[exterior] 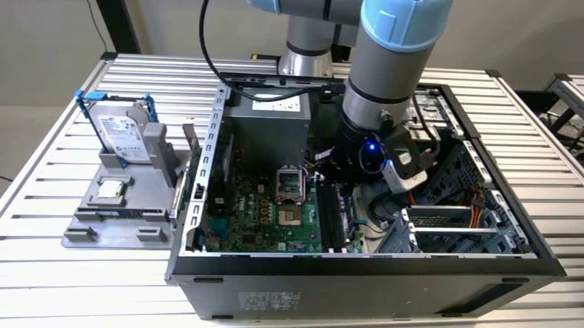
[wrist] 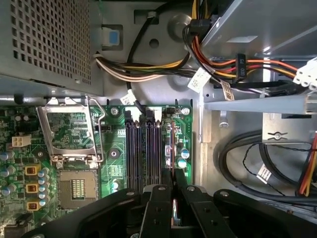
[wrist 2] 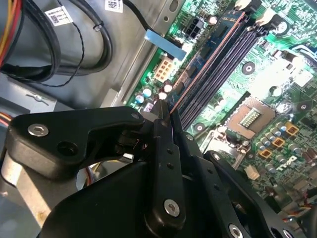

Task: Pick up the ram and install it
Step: 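Insert the ram into the slot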

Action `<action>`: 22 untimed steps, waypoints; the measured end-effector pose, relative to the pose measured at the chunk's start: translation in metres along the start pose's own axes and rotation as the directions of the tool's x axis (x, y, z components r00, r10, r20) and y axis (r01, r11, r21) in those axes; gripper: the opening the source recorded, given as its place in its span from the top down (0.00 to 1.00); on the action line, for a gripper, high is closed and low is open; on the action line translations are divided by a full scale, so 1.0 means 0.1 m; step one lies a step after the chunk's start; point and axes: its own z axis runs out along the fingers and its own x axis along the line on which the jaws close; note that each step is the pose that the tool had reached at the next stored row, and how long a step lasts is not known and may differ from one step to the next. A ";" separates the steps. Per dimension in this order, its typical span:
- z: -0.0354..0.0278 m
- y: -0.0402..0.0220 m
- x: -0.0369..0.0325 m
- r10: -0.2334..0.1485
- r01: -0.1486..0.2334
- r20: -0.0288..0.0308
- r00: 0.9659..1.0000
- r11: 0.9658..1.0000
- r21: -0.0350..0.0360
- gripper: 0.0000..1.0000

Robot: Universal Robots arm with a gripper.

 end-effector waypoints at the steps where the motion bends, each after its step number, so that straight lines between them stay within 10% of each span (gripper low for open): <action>1: 0.010 -0.001 0.003 0.000 0.000 0.000 1.000 1.000 0.000 1.00; 22: 0.059 -0.053 0.080 0.006 -0.006 0.000 1.000 1.000 0.000 1.00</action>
